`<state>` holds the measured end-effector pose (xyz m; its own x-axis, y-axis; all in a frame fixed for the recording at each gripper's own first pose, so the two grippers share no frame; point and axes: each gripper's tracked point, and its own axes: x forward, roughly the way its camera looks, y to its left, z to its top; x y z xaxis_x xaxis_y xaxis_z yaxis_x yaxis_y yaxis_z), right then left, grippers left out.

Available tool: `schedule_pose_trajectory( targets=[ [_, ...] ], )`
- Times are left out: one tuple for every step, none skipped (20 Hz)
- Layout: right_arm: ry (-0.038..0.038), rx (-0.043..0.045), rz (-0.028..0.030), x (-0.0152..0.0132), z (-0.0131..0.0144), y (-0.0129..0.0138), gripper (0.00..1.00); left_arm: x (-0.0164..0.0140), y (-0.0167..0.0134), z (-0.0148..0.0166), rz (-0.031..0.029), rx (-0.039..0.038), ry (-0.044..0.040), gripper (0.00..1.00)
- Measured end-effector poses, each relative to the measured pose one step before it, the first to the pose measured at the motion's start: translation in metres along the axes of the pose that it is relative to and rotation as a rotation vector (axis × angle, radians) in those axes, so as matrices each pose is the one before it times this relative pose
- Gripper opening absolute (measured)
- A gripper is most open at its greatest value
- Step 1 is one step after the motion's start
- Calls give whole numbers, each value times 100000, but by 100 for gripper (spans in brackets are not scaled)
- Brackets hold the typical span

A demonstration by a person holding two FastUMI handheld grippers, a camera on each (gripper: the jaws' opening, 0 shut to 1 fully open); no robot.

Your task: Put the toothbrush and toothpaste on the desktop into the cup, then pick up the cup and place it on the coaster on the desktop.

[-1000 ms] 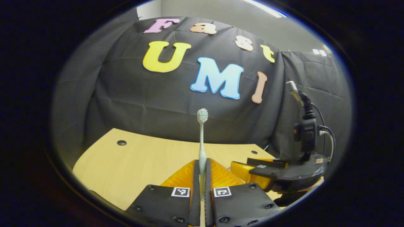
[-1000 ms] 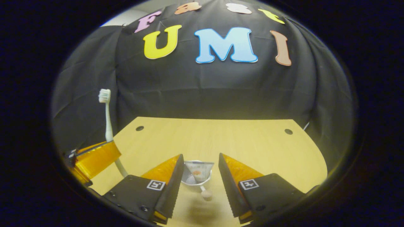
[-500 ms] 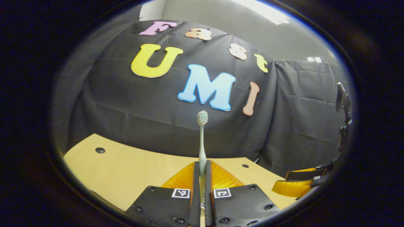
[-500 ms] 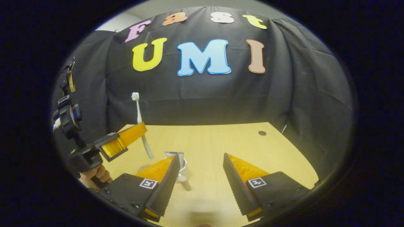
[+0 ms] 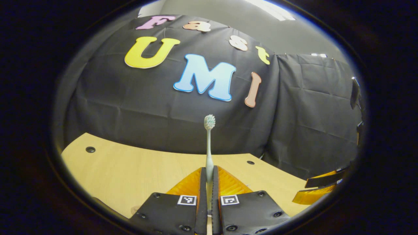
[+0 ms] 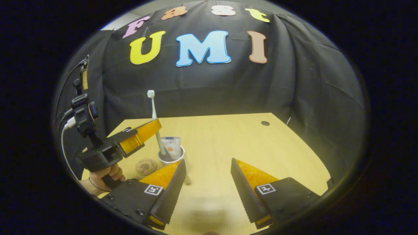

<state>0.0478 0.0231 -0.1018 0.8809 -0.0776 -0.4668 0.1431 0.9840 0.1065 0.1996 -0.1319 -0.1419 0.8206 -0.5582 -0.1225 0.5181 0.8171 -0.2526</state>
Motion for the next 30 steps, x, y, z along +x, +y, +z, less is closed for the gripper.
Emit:
schedule_pose_trajectory(
  targets=[
    [311, -5, 525, 67, -82, 241, 89, 185, -11, -538, -43, 835, 1313, 12],
    [314, -343, 253, 61, -30, 276, 89, 24, 179, 357, 531, 1215, -2017, 12],
    [306, -701, -115, 94, -62, 85, 89, 377, -16, 250, 17, 2037, -1213, 13],
    [461, -573, 44, 26, -39, -25, 89, 210, 77, -162, 348, 1727, -49, 14],
    [426, -199, 172, 58, -88, 43, 89, -43, -14, -142, 415, 460, 361, 16],
    [565, 55, 165, -13, -123, 13, 89, -160, 228, -75, 82, -388, -204, 16],
    [466, 233, 85, 14, 63, -33, 89, -68, 17, -221, -102, -994, 215, 16],
    [278, 334, 18, 75, -78, -94, 89, -86, -14, -216, -558, -819, 544, 16],
    [272, 401, 33, 46, 52, -87, 89, -108, 4, -566, -187, -289, 1012, 14],
    [183, 473, 89, 55, -132, -79, 89, -157, -202, -365, -108, 106, 1142, 13],
    [228, 326, -20, 56, -29, 12, 89, -40, 78, -306, 456, 555, 945, 13],
    [161, 300, 22, -25, -79, -179, 89, -1, -190, -381, -637, 1236, 1487, 22],
    [270, 168, 257, -10, -16, 47, 89, -103, 187, -256, 1330, 1394, 869, 32],
    [304, -73, 332, -44, -150, 104, 89, -94, 356, 111, 742, 707, 16, 41],
    [346, -333, 310, 62, -90, 74, 89, -123, -111, 270, -728, -516, -352, 61],
    [114, -312, 407, -63, 69, 110, 89, -386, -26, 287, 128, -797, -769, 56],
    [58, -268, 356, 2, 186, 135, 89, -409, 68, 320, 704, -232, -383, 56],
    [356, -396, 378, -30, 107, 35, 89, -377, 155, 78, 1003, 222, 23, 63],
    [196, -419, 386, -42, 279, 145, 87, -449, -16, 326, 1014, -24, -38, 65],
    [121, -639, 250, -84, 404, 113, 89, -639, 57, 250, 898, -322, 26, 68],
    [299, -829, 64, -48, 439, 74, 90, -651, -20, 396, 868, -558, 472, 77],
    [78, -729, 156, -179, 308, 55, 89, -692, 166, 533, 968, -593, 211, 77],
    [1010, -797, 272, -83, 211, 88, 89, -734, 192, 518, 1449, -552, -40, 77],
    [1342, -150, 157, -23, 32, -7, 89, -903, 93, 467, 1204, -427, 320, 72],
    [1102, 453, 831, -37, 117, 89, 89, -863, -37, 450, 1606, -51, 16, 82],
    [980, 594, 1205, -2, 58, 209, 90, -950, 255, 627, 1967, 431, -519, 89],
    [2040, 345, 1583, 105, -163, 191, 90, -864, 199, 460, 1817, 901, -295, 90],
    [2719, -18, 1831, 195, -377, 242, 89, -882, 181, 385, 2197, 798, -192, 91],
    [1832, -158, 1939, 191, -123, 226, 90, -945, 272, 403, 2333, 519, -389, 91],
    [2453, -892, 1730, 227, -223, 115, 90, -887, 326, 471, 2357, -130, -278, 91]
  ],
)
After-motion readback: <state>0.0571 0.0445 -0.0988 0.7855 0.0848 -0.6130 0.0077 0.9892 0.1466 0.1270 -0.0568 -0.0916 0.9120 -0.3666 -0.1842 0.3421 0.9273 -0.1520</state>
